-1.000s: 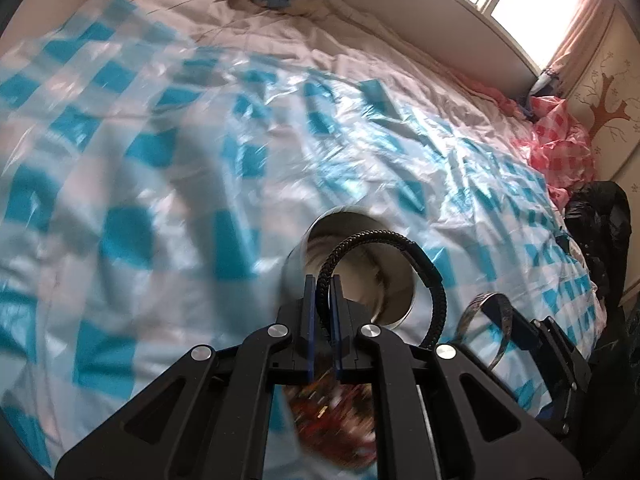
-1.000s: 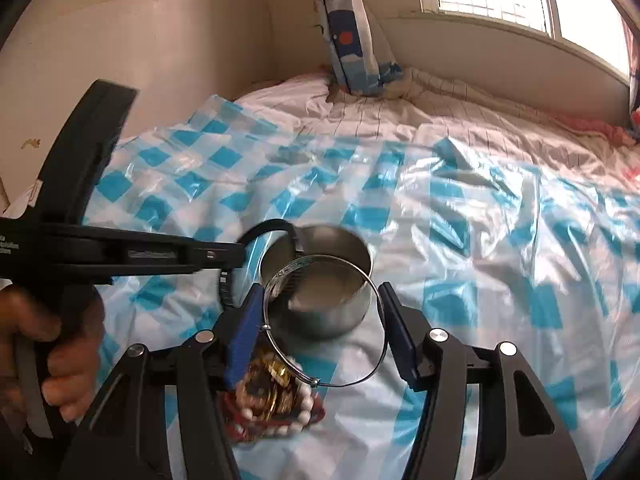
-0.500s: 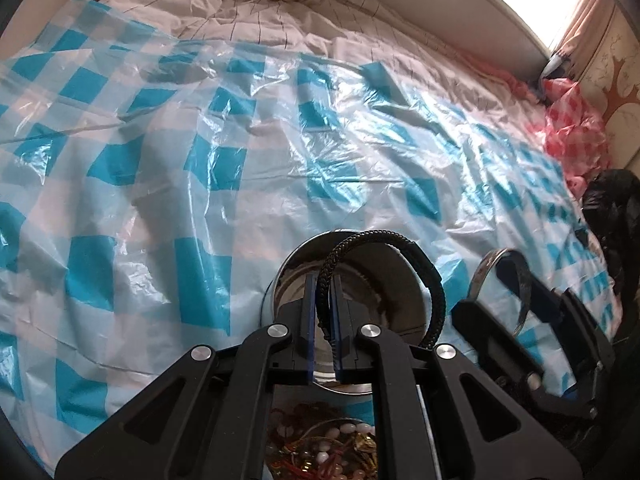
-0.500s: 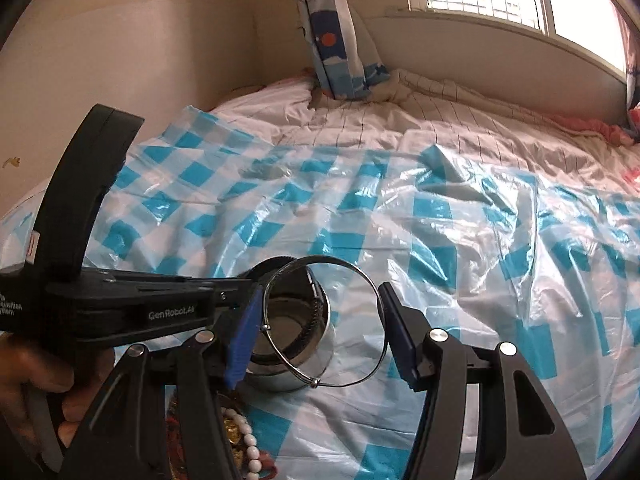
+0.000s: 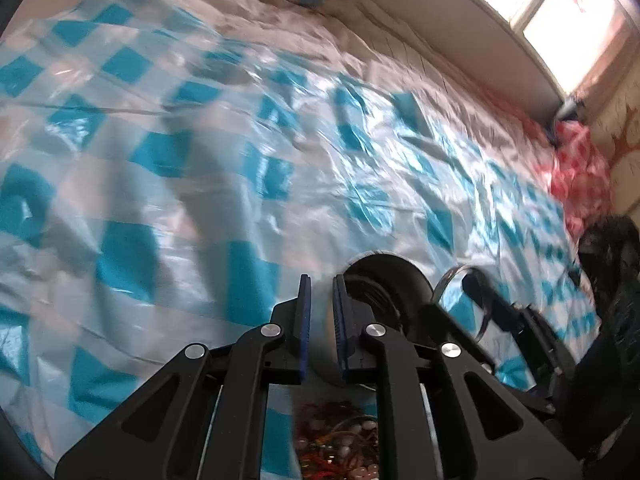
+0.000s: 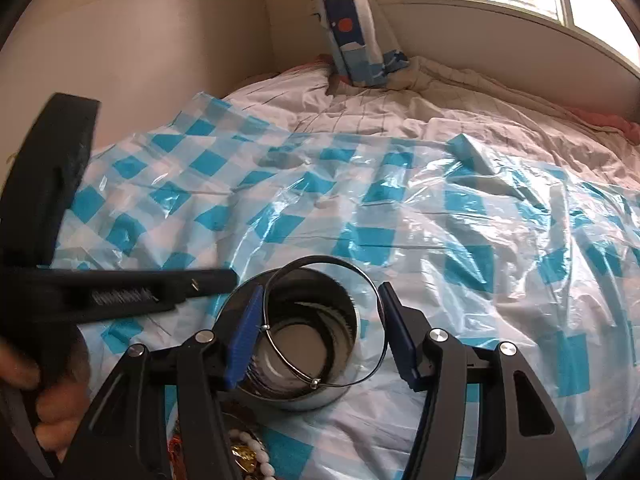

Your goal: Organize jewelry

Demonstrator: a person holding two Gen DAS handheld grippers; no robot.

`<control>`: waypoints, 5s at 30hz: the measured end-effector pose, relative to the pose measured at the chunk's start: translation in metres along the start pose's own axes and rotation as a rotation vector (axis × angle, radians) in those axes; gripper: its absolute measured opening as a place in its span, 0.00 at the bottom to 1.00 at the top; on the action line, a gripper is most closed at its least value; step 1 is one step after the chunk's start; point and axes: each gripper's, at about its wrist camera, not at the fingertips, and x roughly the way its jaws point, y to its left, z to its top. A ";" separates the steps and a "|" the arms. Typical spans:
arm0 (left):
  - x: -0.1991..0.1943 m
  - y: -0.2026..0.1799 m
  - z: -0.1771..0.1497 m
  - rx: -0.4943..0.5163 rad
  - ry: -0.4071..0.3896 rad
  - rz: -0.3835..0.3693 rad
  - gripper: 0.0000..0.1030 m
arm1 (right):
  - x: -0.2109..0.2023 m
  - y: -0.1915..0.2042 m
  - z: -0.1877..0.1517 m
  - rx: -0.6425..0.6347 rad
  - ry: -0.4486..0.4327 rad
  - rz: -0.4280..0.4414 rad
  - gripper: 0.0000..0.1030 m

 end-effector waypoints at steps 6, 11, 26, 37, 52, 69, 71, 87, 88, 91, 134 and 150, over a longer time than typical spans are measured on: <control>-0.009 0.023 0.002 -0.065 -0.029 0.014 0.17 | 0.020 0.018 0.000 -0.040 0.035 0.025 0.55; -0.008 0.019 0.000 -0.047 -0.019 0.024 0.30 | 0.031 0.026 -0.004 -0.072 0.076 -0.005 0.65; -0.042 -0.005 -0.020 0.151 -0.093 0.192 0.46 | -0.010 0.025 -0.006 -0.094 0.049 -0.063 0.76; -0.062 -0.021 -0.034 0.248 -0.128 0.253 0.58 | -0.051 0.020 -0.024 -0.142 0.071 -0.097 0.80; -0.058 -0.001 -0.058 0.246 -0.050 0.208 0.62 | -0.075 0.006 -0.063 -0.175 0.164 -0.067 0.81; -0.039 -0.016 -0.072 0.379 0.052 0.111 0.62 | -0.050 0.021 -0.074 -0.209 0.243 -0.004 0.56; -0.040 -0.024 -0.081 0.449 0.051 0.089 0.62 | -0.049 0.017 -0.073 -0.206 0.248 -0.027 0.56; -0.013 -0.057 -0.120 0.628 0.098 0.059 0.28 | -0.061 -0.015 -0.060 -0.073 0.216 -0.046 0.61; -0.011 -0.056 -0.120 0.618 0.113 0.054 0.19 | -0.062 -0.014 -0.060 -0.074 0.214 -0.046 0.62; -0.012 -0.053 -0.118 0.592 0.135 0.028 0.06 | -0.063 -0.013 -0.060 -0.078 0.212 -0.046 0.62; -0.055 -0.015 -0.068 0.281 0.100 -0.231 0.19 | -0.046 0.061 -0.063 -0.281 0.205 0.158 0.21; -0.030 0.005 -0.065 0.304 0.102 0.132 0.46 | -0.037 0.047 -0.065 -0.230 0.217 0.111 0.43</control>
